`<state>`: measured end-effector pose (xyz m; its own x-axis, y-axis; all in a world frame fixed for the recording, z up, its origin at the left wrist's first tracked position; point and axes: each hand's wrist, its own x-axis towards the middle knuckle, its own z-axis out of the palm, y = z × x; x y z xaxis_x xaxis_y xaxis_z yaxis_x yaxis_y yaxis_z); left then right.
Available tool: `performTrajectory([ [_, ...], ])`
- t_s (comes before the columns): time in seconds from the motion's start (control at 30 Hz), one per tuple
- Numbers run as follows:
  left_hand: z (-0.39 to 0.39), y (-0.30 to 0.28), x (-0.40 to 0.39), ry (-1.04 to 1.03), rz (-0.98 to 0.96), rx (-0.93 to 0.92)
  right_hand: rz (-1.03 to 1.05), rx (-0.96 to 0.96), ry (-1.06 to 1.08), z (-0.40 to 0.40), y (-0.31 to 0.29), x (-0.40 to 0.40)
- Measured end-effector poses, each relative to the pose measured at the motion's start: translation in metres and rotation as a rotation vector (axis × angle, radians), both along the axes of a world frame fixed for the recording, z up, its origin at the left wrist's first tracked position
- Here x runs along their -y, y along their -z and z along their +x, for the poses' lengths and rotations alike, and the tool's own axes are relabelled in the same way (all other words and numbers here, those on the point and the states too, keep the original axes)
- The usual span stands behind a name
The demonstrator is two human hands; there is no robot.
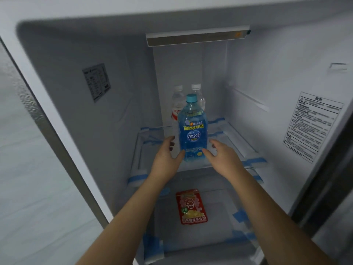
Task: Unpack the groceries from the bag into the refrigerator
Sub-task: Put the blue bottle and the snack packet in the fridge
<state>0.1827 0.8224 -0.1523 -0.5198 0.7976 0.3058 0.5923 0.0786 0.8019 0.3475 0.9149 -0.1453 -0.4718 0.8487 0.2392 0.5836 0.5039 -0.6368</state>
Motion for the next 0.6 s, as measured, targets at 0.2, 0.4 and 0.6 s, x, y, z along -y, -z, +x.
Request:
performTrajectory([
  [0.2, 0.008, 0.001, 0.04, 0.031, -0.095, -0.33, 0.192, 0.184, 0.003, 0.011, -0.004, 0.031],
  [0.4, 0.023, 0.012, 0.075, 0.028, -0.201, -0.755, 0.361, 0.402, 0.127, 0.021, 0.001, 0.079],
  [0.6, 0.032, 0.038, 0.091, 0.087, -0.195, -0.897, 0.315, 0.485, 0.123, 0.039, 0.016, 0.115],
])
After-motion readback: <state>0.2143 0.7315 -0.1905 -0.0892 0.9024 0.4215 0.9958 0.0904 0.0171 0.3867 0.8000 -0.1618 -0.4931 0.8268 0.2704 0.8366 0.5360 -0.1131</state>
